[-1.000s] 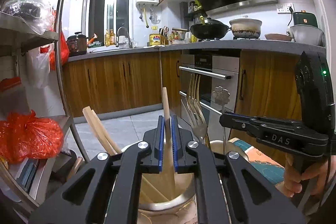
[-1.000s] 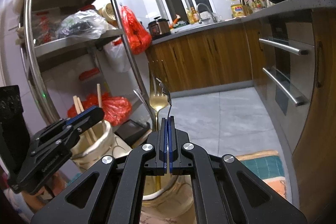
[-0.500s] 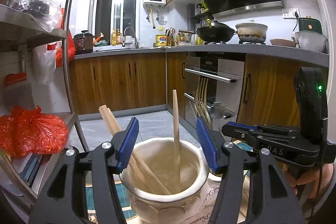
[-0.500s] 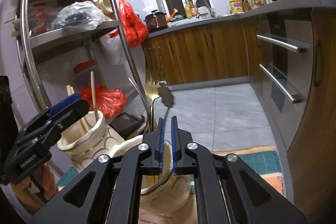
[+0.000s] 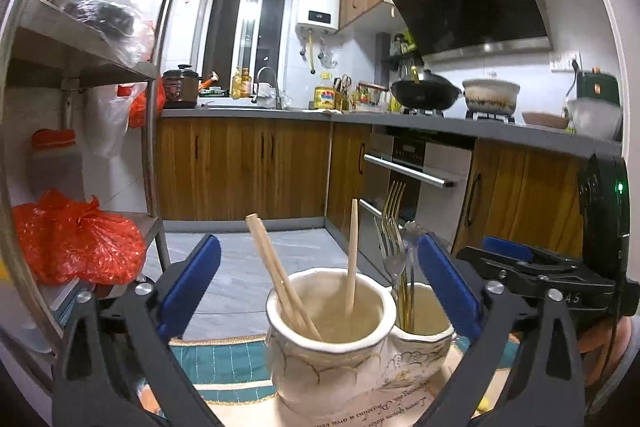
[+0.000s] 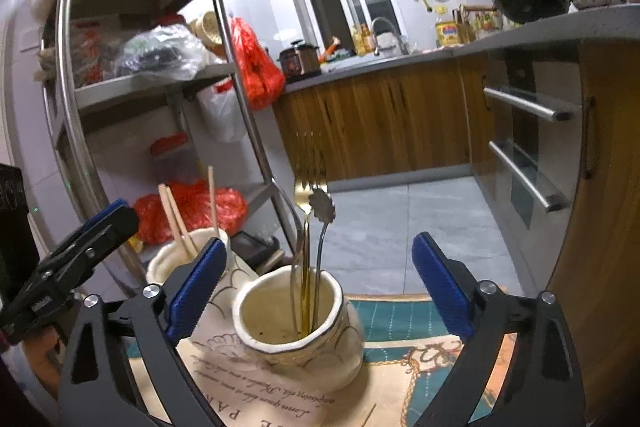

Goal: Organize utensils
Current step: 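Withdraw both open tools from the holder back over the placemat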

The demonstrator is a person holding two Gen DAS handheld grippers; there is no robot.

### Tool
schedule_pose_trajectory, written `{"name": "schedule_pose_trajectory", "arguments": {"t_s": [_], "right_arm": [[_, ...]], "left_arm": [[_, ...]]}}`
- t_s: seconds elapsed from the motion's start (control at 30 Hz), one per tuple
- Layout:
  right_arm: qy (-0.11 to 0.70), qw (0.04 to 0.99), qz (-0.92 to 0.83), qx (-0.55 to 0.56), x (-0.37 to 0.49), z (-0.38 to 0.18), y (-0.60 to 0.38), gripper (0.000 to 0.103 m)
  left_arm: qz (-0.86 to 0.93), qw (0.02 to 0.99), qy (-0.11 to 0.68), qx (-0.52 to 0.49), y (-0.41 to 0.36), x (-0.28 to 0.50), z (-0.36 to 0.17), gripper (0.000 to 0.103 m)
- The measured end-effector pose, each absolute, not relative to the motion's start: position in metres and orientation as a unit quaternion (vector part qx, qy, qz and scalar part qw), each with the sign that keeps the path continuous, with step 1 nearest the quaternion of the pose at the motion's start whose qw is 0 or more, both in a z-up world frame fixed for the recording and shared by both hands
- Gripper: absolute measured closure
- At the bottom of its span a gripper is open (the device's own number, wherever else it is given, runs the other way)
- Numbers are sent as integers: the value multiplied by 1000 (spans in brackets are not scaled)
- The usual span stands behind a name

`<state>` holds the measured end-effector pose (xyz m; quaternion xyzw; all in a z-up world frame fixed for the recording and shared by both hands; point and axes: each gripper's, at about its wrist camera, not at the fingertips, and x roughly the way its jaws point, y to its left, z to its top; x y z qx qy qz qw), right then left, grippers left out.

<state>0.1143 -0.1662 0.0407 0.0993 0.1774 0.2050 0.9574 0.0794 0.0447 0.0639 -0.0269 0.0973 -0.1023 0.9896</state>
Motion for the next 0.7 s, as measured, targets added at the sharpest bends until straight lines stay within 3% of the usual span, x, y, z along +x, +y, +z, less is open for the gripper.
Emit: {"name": "schedule_pose_trajectory", "arguments": {"t_s": [0.7], "right_arm": [[204,965,137,90,56,12,-201,5]], "left_arm": [[-116,977,177,-19,40,15,28,6]]}}
